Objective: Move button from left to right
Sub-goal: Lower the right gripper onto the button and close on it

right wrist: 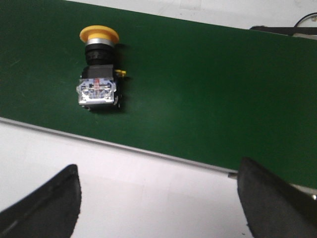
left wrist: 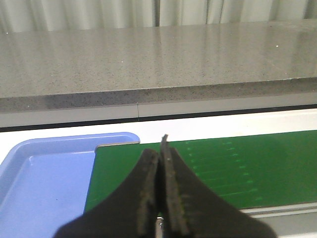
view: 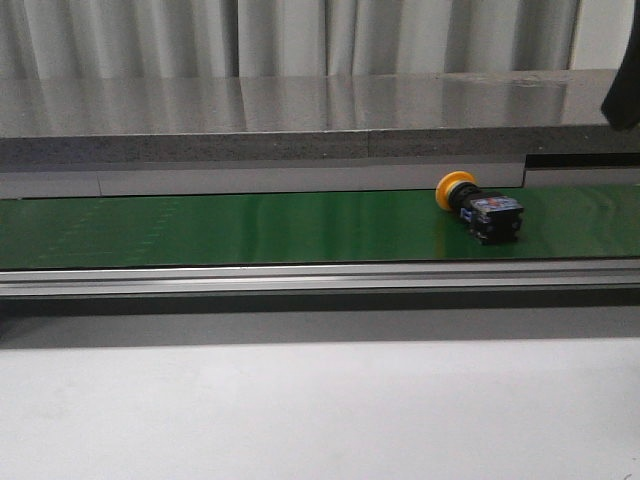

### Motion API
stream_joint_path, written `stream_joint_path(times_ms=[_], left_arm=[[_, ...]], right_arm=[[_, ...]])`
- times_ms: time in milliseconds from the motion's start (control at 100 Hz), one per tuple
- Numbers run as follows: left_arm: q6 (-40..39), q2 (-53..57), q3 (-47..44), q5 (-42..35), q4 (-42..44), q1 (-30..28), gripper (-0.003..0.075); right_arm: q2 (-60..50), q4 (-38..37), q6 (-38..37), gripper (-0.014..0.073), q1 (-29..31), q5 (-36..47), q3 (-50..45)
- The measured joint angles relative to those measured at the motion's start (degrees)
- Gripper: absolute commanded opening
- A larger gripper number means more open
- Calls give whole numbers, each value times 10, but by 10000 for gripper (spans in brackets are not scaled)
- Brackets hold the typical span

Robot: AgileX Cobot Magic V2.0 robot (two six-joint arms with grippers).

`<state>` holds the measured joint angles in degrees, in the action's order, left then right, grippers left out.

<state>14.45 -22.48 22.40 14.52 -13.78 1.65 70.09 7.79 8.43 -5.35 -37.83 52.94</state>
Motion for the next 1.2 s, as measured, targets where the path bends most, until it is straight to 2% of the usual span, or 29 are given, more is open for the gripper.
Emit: stream_joint_path(times_ms=[190,470,940,1030,1200], left_arm=[[1,0,0,0,0,0,-20],[1,0,0,0,0,0,-20],[1,0,0,0,0,0,-20],[1,0,0,0,0,0,-20],[1,0,0,-1,0,0,-20]], right_arm=[[92,3,14,634,-3,0,61],[170,7,30,634,-3,1,125],[273,8,48,629,-3,12,132],[280,8,49,540,-3,14,133],[280,8,49,223,-3,15,134]])
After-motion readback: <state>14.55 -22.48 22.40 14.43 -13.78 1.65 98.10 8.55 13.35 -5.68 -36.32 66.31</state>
